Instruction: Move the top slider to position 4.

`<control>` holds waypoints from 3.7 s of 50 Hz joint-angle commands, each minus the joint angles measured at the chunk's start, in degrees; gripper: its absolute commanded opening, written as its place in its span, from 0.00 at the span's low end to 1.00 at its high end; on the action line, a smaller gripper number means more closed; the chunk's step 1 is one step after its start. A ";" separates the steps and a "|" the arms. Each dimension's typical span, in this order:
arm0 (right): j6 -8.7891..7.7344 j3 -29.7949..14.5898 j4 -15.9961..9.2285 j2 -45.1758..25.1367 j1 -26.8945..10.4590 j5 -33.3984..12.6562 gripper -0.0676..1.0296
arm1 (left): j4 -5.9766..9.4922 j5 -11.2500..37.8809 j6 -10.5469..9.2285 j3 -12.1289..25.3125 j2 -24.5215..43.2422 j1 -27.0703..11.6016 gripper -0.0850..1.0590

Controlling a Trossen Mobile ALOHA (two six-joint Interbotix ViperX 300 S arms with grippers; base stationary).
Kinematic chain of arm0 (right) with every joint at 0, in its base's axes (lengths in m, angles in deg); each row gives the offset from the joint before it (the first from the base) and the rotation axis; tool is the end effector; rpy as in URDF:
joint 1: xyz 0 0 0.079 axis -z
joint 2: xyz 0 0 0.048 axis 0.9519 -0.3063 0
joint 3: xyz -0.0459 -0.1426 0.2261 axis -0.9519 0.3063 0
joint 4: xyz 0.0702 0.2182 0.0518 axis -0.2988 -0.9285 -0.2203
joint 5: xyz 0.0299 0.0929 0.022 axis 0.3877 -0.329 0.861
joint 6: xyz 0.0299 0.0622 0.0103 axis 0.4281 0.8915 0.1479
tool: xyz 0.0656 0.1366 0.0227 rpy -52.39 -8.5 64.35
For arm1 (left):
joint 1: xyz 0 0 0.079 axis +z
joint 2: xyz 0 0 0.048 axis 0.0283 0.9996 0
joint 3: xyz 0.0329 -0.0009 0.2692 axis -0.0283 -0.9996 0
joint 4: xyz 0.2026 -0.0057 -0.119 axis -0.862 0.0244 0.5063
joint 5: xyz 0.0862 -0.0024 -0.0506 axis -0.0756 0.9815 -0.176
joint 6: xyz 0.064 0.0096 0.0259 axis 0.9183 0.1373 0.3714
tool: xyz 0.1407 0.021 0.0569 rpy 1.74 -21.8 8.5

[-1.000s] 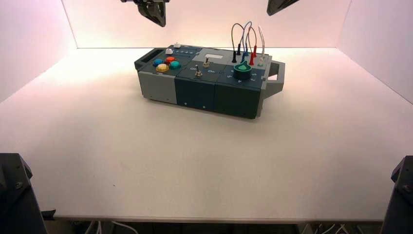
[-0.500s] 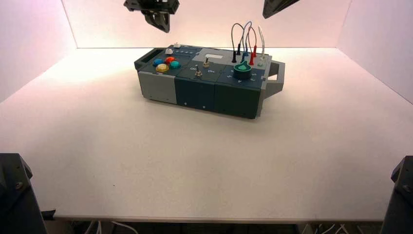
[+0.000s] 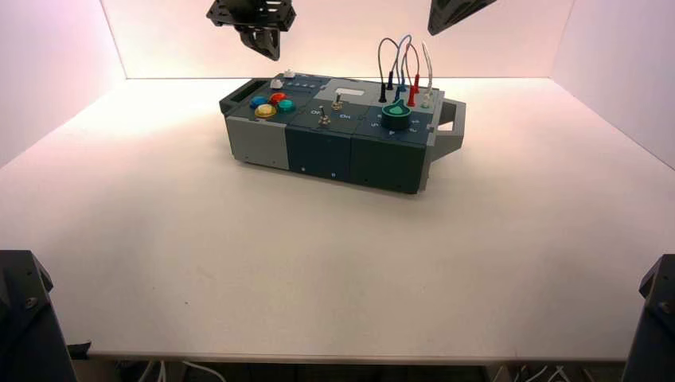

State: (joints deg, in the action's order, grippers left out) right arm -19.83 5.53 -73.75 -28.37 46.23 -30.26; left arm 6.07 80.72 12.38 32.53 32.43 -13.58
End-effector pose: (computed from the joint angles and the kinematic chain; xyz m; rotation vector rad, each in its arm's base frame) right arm 0.3471 0.2007 0.0854 -0.2082 1.0292 0.5504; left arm 0.5536 -0.1831 -0.0171 0.2050 0.9644 -0.4525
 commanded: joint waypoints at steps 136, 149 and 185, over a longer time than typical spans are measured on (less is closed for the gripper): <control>0.09 -1.05 -0.26 -0.09 0.09 0.35 0.04 | -0.09 0.97 0.44 4.31 2.99 -2.99 0.05; 0.09 -0.97 -0.26 -0.09 0.09 0.44 0.04 | -0.09 1.23 0.35 4.31 2.64 -3.52 0.05; 0.18 -0.79 -0.26 -0.09 0.09 0.35 0.04 | -0.09 1.93 0.26 4.92 1.67 -3.69 0.05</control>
State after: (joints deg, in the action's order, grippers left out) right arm -19.74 5.53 -73.84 -28.90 46.15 -30.26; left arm 5.89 82.83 12.56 35.78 37.26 -17.01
